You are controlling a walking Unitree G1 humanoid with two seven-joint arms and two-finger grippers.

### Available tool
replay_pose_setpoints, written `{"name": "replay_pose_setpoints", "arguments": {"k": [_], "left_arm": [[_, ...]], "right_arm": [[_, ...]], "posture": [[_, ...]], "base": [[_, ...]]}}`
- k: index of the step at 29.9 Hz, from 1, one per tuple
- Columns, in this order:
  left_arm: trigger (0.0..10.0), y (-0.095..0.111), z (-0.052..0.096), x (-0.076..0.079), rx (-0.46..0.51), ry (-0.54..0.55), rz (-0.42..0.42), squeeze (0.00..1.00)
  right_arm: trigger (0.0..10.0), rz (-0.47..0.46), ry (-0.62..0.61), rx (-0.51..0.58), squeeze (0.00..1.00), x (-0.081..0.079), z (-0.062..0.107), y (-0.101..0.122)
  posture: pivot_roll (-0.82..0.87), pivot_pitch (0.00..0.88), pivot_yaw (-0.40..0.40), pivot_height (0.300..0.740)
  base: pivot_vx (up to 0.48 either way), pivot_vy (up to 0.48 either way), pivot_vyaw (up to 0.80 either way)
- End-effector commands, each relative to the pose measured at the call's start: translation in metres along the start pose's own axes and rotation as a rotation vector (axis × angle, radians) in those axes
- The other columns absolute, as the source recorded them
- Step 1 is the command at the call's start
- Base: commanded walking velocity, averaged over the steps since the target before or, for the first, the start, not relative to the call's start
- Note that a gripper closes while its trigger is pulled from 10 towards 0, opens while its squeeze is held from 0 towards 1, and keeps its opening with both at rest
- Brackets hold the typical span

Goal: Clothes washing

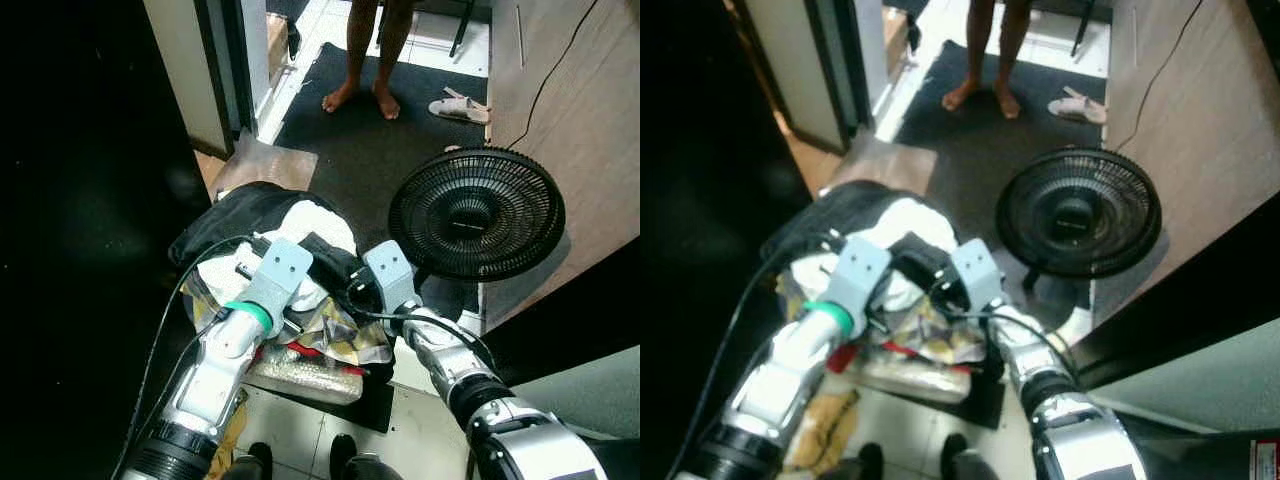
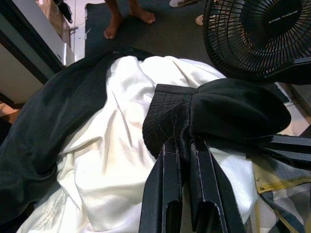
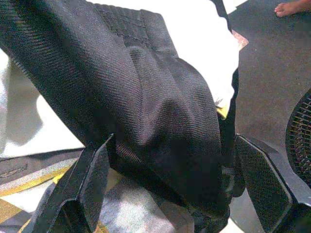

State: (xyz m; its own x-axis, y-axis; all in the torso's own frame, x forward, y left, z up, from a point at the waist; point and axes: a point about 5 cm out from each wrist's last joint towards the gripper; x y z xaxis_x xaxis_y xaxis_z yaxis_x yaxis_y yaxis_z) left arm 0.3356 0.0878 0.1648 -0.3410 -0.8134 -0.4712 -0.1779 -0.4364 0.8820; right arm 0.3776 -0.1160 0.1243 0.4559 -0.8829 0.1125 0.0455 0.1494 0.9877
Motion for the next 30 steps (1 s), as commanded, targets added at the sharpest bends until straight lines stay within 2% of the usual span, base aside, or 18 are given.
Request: {"name": "replay_pose_setpoints", "arguments": {"k": [1,6,7,9,10,12,30], "left_arm": [[10.0,-0.008,0.003,0.005,-0.032,-0.009,0.020,0.00],[10.0,-0.008,0.004,0.004,-0.035,-0.009,0.020,0.00],[10.0,-0.008,0.004,0.004,-0.037,-0.008,0.020,0.00],[10.0,-0.008,0.004,0.004,-0.038,-0.008,0.020,0.00],[10.0,-0.008,0.004,0.004,-0.040,-0.007,0.020,0.00],[10.0,-0.008,0.004,0.004,-0.041,-0.007,0.020,0.00],[10.0,-0.009,0.010,0.002,-0.054,0.002,0.020,0.00]], "right_arm": [[10.0,0.000,0.003,-0.045,0.00,-0.004,0.004,-0.014],[10.0,0.018,-0.029,-0.062,0.00,0.001,0.005,-0.015],[3.8,0.022,-0.039,-0.065,0.00,0.003,0.005,-0.015],[3.8,0.023,-0.045,-0.066,0.00,0.004,0.006,-0.015],[0.4,0.021,-0.047,-0.065,0.00,0.005,0.006,-0.014],[0.0,0.021,-0.049,-0.065,0.00,0.005,0.006,-0.014],[0.0,0.017,-0.050,-0.080,0.00,0.003,0.005,-0.016]], "posture": [[0.07,0.375,0.040,0.740],[0.07,0.376,0.040,0.740],[0.07,0.376,0.040,0.740],[0.07,0.376,0.040,0.740],[0.07,0.377,0.039,0.740],[0.07,0.377,0.038,0.740],[0.10,0.411,0.039,0.740]], "base": [[0.000,0.000,0.00],[0.000,0.000,0.00],[0.000,0.000,0.00],[0.000,0.000,0.00],[0.000,0.000,0.00],[0.000,0.000,0.00],[0.000,0.000,0.00]]}}
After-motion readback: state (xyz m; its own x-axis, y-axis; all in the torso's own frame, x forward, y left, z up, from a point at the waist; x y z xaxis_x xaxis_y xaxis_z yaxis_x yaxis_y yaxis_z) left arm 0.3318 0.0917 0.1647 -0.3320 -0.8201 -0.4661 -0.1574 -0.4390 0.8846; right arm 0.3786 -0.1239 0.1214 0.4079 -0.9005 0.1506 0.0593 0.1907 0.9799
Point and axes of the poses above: a point about 5 cm out from each wrist's last joint towards the gripper, its own z axis pointing back from the gripper into the wrist, its own y axis along the axis of the wrist's last joint, x = y × z, and after that the axes turned 8 degrees about -z, right-handed
